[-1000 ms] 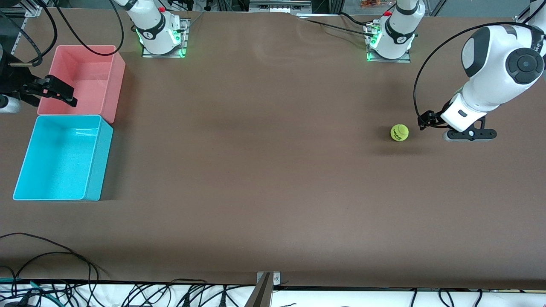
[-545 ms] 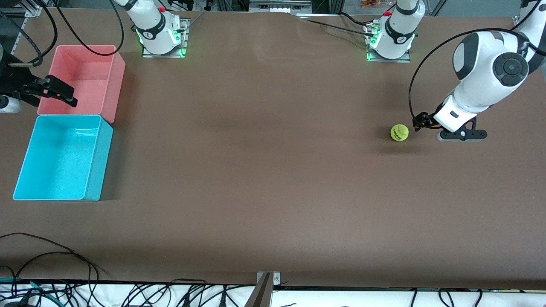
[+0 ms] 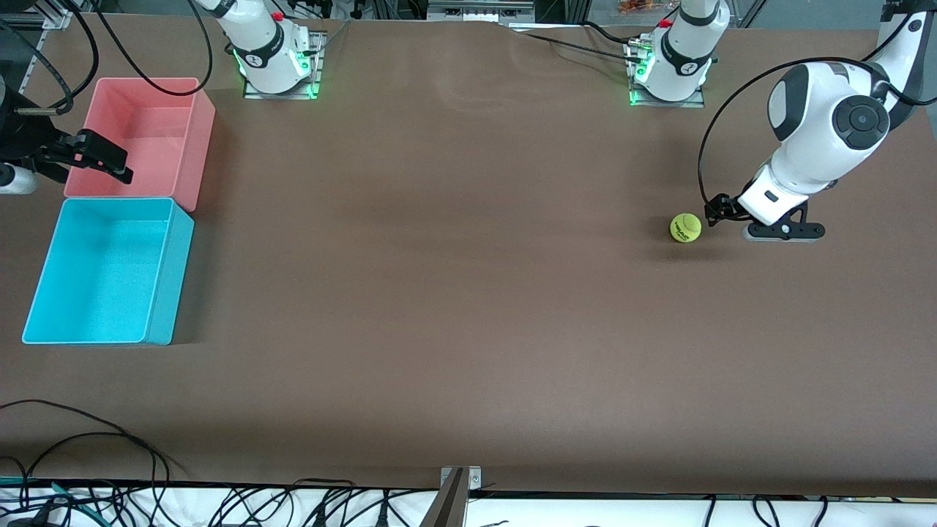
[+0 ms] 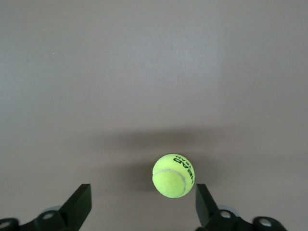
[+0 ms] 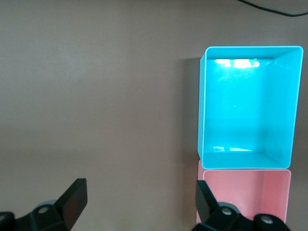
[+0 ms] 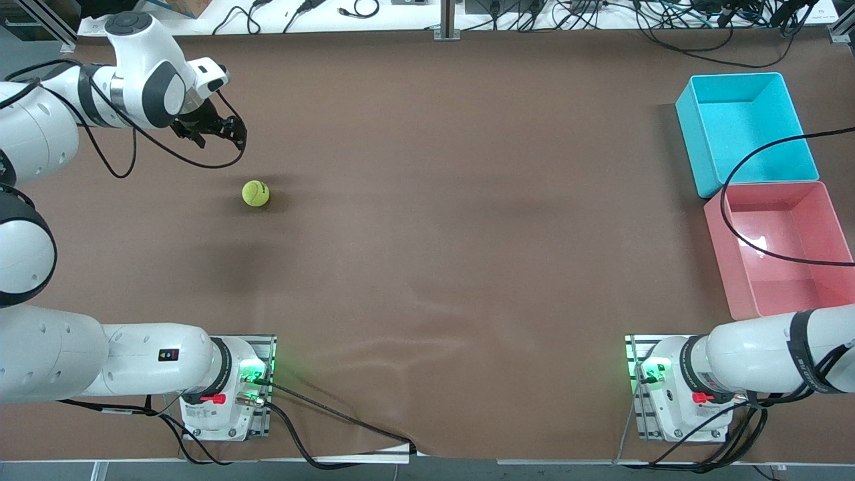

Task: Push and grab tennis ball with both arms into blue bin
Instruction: 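Lower the left gripper beside the tennis ball to push it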

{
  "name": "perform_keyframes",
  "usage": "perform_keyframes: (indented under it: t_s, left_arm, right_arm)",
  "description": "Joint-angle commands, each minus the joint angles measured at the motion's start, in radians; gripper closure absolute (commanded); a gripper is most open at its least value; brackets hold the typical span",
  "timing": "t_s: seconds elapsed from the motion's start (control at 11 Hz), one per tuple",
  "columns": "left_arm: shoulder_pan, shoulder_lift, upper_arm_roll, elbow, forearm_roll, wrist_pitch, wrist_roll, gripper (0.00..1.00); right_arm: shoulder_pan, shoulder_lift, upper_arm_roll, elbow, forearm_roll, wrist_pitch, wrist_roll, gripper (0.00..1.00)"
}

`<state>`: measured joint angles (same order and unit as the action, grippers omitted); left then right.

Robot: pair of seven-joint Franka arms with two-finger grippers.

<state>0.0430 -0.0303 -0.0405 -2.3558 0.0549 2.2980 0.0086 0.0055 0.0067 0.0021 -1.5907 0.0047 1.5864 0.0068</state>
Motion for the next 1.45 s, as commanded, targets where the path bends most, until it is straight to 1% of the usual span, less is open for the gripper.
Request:
perform_keyframes:
  t_s: [0.0, 0.09, 0.18, 0.27, 0.45, 0.64, 1.0, 1.18, 1.36]
  left_arm:
    - [0.014, -0.008, -0.002, -0.039, 0.016, 0.032, 0.184, 0.62]
    - [0.015, -0.007, -0.002, -0.040, 0.016, 0.032, 0.314, 0.85]
    - [0.026, -0.005, -0.001, -0.042, 0.016, 0.031, 0.434, 0.98]
    - [0.034, -0.004, -0.001, -0.054, 0.014, 0.032, 0.511, 1.00]
    - [0.034, -0.003, -0.001, -0.072, 0.026, 0.031, 0.591, 1.00]
    - [0.034, 0.004, 0.001, -0.076, 0.028, 0.034, 0.880, 1.00]
    - [0.040, 0.026, -0.001, -0.082, 0.031, 0.034, 1.259, 1.00]
    - [0.063, 0.036, 0.001, -0.111, 0.019, 0.059, 1.349, 1.00]
    - [0.093, 0.075, 0.001, -0.140, 0.019, 0.131, 1.457, 1.00]
  right_arm:
    - [-0.001, -0.004, 0.003, 0.000, 0.006, -0.003, 0.013, 0.00]
    - [-0.001, -0.005, 0.003, 0.000, 0.006, -0.006, 0.013, 0.00]
    - [-0.001, -0.005, 0.003, 0.000, 0.006, -0.002, 0.013, 0.00]
    - [-0.001, -0.005, 0.003, 0.000, 0.005, -0.005, 0.015, 0.00]
    - [-0.001, -0.005, 0.003, 0.000, 0.005, -0.003, 0.015, 0.00]
    - [-0.001, -0.005, 0.003, 0.000, 0.005, -0.002, 0.015, 0.00]
    - [-0.001, -0.004, 0.003, -0.002, 0.005, 0.000, 0.015, 0.00]
    - [-0.001, -0.004, 0.003, -0.002, 0.006, 0.000, 0.015, 0.00]
    - [-0.001, -0.004, 0.003, -0.002, 0.006, 0.000, 0.015, 0.00]
